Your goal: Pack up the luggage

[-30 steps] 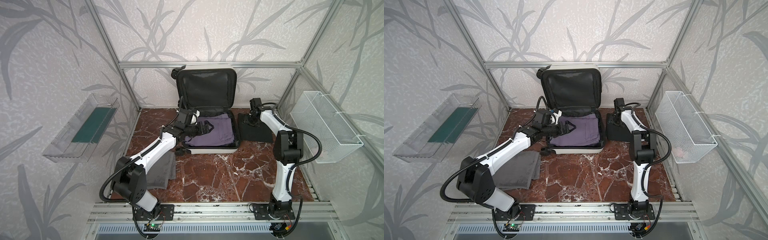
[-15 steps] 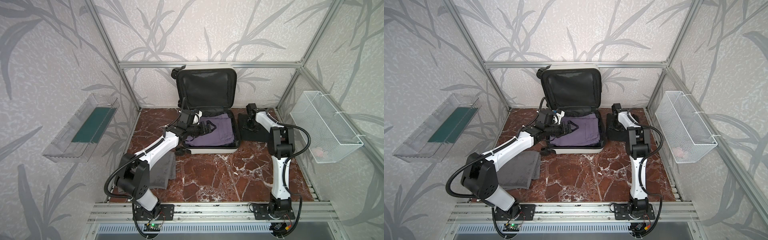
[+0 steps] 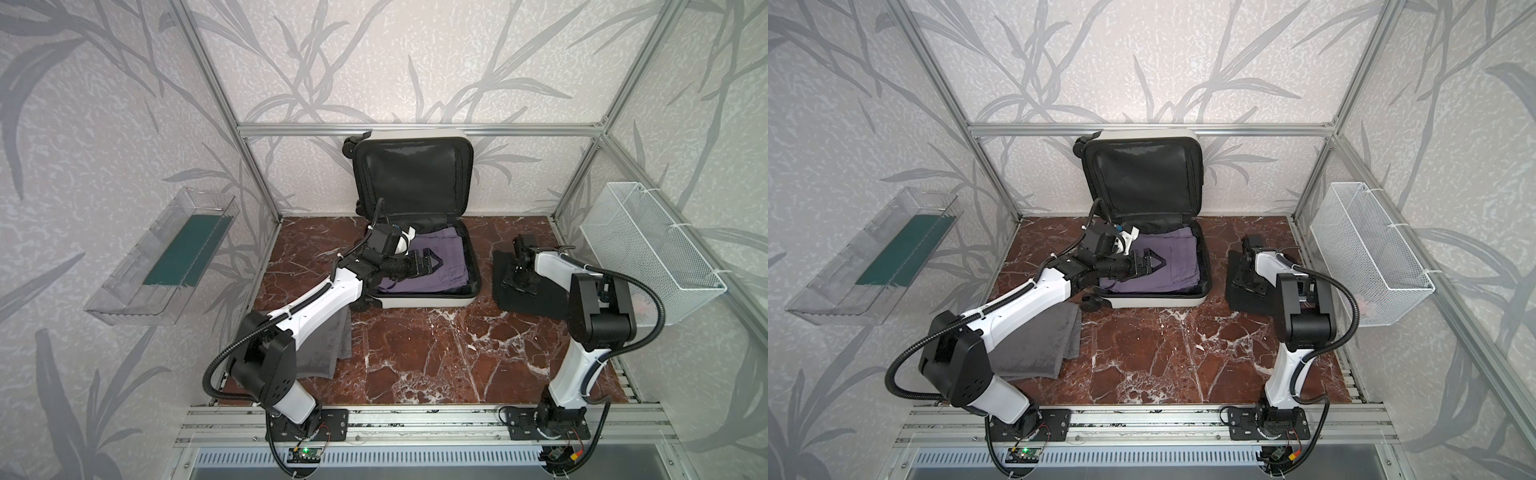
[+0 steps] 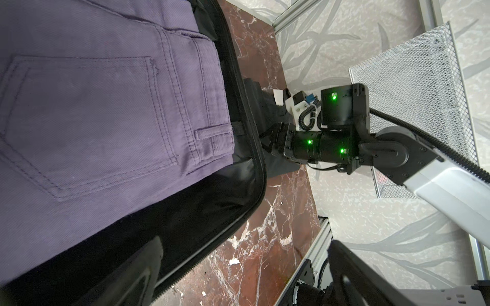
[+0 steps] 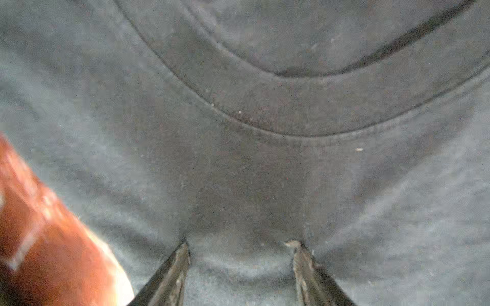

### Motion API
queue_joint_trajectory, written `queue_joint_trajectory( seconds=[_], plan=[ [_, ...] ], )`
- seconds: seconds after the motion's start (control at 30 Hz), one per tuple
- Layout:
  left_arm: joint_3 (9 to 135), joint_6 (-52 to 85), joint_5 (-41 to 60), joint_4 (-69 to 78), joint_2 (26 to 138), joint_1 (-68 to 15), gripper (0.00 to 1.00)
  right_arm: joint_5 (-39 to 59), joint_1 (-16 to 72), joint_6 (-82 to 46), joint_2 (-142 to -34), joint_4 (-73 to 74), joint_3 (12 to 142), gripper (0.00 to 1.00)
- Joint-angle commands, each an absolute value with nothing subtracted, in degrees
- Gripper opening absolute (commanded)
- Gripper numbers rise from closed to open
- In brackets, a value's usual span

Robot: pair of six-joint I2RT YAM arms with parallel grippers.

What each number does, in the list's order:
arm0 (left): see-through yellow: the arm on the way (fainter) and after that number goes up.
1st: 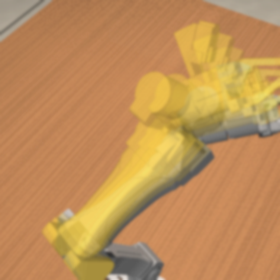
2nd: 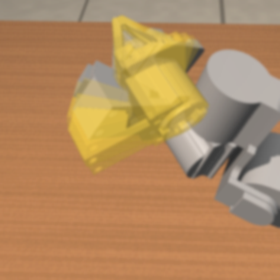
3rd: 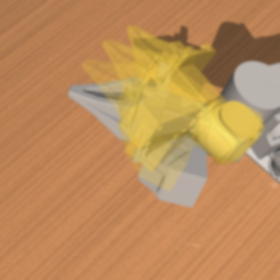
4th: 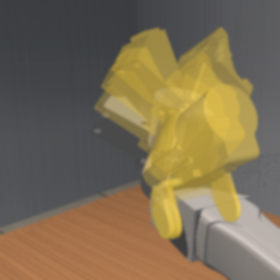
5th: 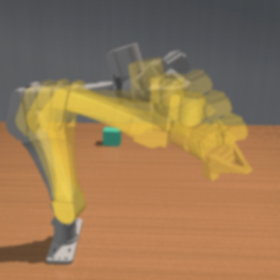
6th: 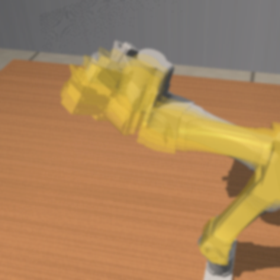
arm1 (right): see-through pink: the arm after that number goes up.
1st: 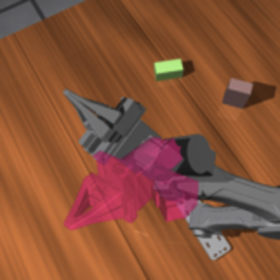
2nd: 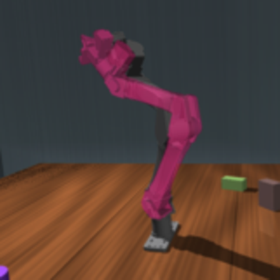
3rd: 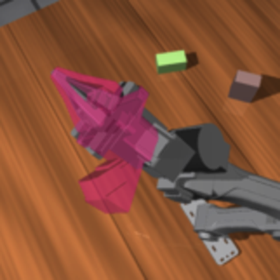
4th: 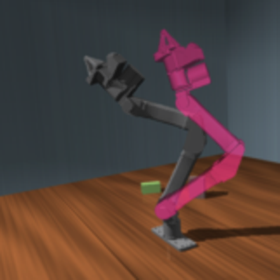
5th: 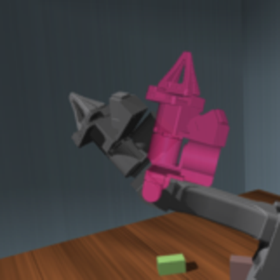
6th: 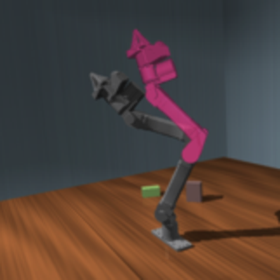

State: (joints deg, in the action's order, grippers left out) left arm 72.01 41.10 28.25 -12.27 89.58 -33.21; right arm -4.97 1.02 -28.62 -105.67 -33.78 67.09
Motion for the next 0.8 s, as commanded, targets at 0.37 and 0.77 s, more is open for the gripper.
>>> queue_joint_trajectory(
  seconds=[0.37, 0.77],
  plan=[
    [63.8, 40.7, 24.6, -12.8, 82.6, -34.5, 0.99, 0.5, 4.5, -32.1, -81.8, -35.5, 39.8, 0.62],
    [55.7, 41.1, 23.2, -13.0, 76.2, -34.5, 0.99, 1.8, 14.2, -40.6, -59.6, -38.8, 31.1, 0.61]
  ],
)
